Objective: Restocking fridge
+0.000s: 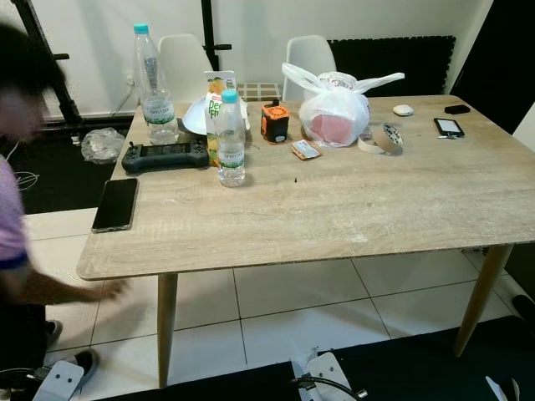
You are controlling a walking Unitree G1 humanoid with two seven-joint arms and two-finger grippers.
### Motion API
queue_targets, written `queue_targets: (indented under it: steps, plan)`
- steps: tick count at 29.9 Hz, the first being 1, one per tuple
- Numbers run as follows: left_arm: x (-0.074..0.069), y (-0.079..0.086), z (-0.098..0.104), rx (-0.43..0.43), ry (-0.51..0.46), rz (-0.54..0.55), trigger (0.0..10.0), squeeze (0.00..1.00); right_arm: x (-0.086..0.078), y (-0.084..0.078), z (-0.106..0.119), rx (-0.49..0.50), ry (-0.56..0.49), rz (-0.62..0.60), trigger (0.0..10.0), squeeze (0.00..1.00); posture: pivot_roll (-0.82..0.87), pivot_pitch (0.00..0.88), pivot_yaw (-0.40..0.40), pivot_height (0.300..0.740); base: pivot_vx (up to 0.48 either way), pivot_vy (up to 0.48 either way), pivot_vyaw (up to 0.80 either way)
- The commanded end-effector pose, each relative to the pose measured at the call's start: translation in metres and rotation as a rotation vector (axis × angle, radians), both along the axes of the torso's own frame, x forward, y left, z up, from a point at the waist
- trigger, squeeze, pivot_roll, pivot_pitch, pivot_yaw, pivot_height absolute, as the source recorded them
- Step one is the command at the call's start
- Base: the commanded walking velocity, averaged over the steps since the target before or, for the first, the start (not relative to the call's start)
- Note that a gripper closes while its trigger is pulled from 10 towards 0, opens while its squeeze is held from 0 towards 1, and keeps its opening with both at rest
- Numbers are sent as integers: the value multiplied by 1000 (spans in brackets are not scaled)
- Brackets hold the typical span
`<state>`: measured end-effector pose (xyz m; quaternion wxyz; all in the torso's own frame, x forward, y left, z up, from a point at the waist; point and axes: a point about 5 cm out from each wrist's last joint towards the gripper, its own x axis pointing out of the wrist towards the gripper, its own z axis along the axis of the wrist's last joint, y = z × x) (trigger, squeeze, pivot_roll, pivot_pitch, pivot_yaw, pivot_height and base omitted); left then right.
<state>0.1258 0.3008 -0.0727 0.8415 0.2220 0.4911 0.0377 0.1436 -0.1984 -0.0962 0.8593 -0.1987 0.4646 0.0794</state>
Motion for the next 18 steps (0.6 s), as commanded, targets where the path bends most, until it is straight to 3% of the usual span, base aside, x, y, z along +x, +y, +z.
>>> queue_targets:
  steps: [1,6,8,11,14,18]
  plan:
    - [-4,-4,-3,-6,12,0,10000,0,0,-1,0,4,-6,-15,10000,0,119,17,-3,706,0,0,0]
    - [-2,1,0,11,2,12,10000,0,12,-8,7,24,-86,-134,10000,0,126,18,0,706,0,0,0]
    - [-2,3,0,17,4,16,10000,0,20,-25,14,36,-155,-296,10000,0,119,13,-1,706,0,0,0]
    - [-1,3,0,19,6,15,10000,0,23,-35,18,37,-185,-385,10000,0,110,7,2,706,0,0,0]
    - [-3,3,0,26,20,9,10000,0,17,-72,27,0,-250,-644,10000,0,105,3,1,706,0,0,0]
    - [-3,4,0,28,16,16,10000,0,13,-97,35,-51,-304,-777,10000,0,112,0,8,706,0,0,0]
